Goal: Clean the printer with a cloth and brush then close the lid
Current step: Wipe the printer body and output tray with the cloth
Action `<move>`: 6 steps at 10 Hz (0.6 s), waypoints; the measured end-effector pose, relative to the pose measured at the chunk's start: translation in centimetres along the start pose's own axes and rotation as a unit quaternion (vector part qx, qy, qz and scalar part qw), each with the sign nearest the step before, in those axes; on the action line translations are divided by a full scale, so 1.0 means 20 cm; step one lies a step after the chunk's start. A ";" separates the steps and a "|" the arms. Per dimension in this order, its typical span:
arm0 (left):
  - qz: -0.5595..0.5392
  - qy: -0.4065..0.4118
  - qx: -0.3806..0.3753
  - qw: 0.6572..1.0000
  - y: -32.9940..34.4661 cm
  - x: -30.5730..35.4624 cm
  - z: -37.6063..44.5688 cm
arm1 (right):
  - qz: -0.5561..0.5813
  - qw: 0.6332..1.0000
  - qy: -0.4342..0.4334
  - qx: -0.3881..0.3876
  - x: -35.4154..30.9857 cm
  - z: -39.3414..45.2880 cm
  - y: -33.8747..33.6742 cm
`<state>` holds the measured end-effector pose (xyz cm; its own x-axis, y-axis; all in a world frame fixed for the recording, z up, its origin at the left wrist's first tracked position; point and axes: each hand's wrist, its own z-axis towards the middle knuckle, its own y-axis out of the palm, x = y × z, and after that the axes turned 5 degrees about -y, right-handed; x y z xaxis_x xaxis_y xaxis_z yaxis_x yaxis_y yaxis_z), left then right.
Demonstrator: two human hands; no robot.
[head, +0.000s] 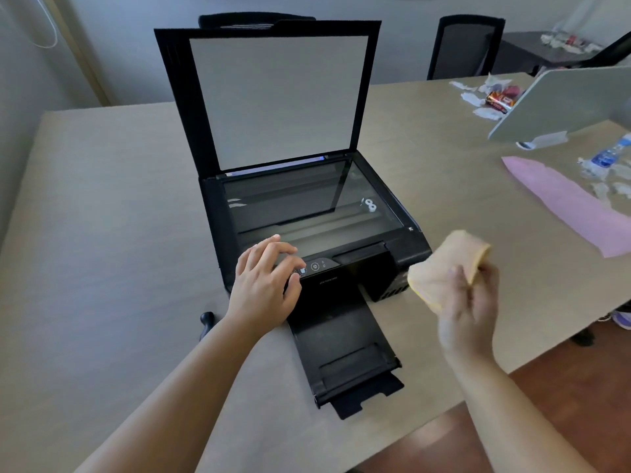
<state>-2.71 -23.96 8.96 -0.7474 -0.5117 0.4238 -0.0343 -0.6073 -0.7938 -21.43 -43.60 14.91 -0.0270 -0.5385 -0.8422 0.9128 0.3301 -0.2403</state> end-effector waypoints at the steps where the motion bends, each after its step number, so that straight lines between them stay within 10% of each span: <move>1: 0.003 -0.024 0.010 1.000 0.00 0.02 -0.01 | -0.210 0.926 -0.238 -0.205 0.24 0.00 0.10; 4: 0.023 -0.048 0.041 0.998 0.02 0.10 -0.04 | -0.561 0.533 -0.392 -0.498 0.74 0.01 0.10; 6: 0.047 -0.045 0.020 0.998 0.13 0.19 -0.13 | -0.540 0.545 -0.282 -0.577 0.97 0.00 0.25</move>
<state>-7.38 -25.79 7.39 -0.6836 -0.6190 0.3867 0.0618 -0.5770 -0.8144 -17.42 -52.48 -2.59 0.1313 -0.9466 0.2943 -0.3828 -0.3223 -0.8658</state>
